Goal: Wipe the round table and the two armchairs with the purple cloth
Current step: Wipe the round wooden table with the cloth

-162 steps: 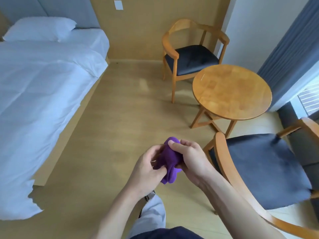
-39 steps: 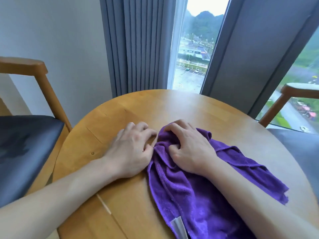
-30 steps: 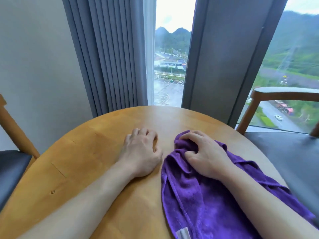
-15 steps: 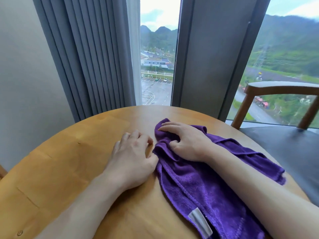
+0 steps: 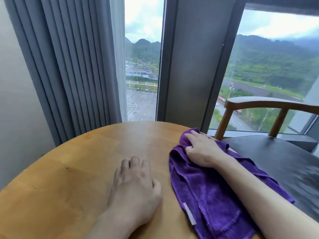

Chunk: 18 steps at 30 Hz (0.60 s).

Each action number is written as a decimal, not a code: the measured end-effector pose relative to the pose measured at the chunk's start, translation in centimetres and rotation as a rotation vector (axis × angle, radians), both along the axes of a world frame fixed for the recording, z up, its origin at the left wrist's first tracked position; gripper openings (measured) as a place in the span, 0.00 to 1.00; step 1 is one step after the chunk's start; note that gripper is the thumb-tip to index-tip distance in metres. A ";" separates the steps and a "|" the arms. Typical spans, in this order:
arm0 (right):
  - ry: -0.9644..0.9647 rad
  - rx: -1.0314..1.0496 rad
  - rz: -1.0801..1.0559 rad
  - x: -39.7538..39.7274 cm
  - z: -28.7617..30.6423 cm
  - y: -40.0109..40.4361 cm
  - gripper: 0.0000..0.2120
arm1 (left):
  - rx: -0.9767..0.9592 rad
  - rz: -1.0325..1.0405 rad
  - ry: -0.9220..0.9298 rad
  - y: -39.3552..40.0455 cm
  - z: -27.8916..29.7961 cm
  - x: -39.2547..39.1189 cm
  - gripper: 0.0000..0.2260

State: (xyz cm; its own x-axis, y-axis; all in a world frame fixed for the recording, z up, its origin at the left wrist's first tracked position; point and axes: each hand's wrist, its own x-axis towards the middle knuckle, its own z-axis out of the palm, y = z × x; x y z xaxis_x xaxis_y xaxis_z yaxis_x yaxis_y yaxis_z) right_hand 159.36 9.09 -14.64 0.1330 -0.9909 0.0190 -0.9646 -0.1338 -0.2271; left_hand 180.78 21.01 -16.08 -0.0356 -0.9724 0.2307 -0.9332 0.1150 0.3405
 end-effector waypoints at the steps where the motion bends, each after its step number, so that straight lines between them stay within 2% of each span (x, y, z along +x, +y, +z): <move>1: -0.073 -0.003 0.118 0.7 0.0 0.9 0.27 | 0.005 -0.007 -0.004 0.2 0.0 0.1 0.18; 3: -0.210 0.031 0.302 1.7 -0.3 2.7 0.32 | 0.028 -0.024 0.012 0.6 -0.1 0.5 0.19; 5: -0.270 0.050 0.309 1.0 -0.5 2.9 0.32 | 0.062 -0.044 0.053 1.0 -0.1 0.9 0.19; 7: -0.209 0.008 0.137 -0.7 -0.2 1.8 0.30 | 0.103 -0.058 0.082 1.3 0.2 1.3 0.21; 9: -0.077 -0.023 -0.134 -2.4 0.3 0.6 0.28 | 0.118 -0.065 0.078 1.2 0.5 1.3 0.22; 11: -0.018 -0.003 -0.249 -2.3 0.5 0.0 0.26 | 0.116 -0.068 0.070 1.0 0.5 1.2 0.22; 14: -0.058 -0.061 -0.026 -0.4 0.1 0.5 0.22 | 0.120 -0.054 0.062 0.5 0.2 0.8 0.23; 16: -0.165 -0.061 0.159 0.6 -0.1 1.3 0.24 | 0.117 -0.034 0.054 0.3 0.0 0.8 0.23; 18: -0.305 0.012 0.249 0.8 0.1 1.9 0.27 | 0.114 -0.033 0.059 0.4 -0.1 1.0 0.23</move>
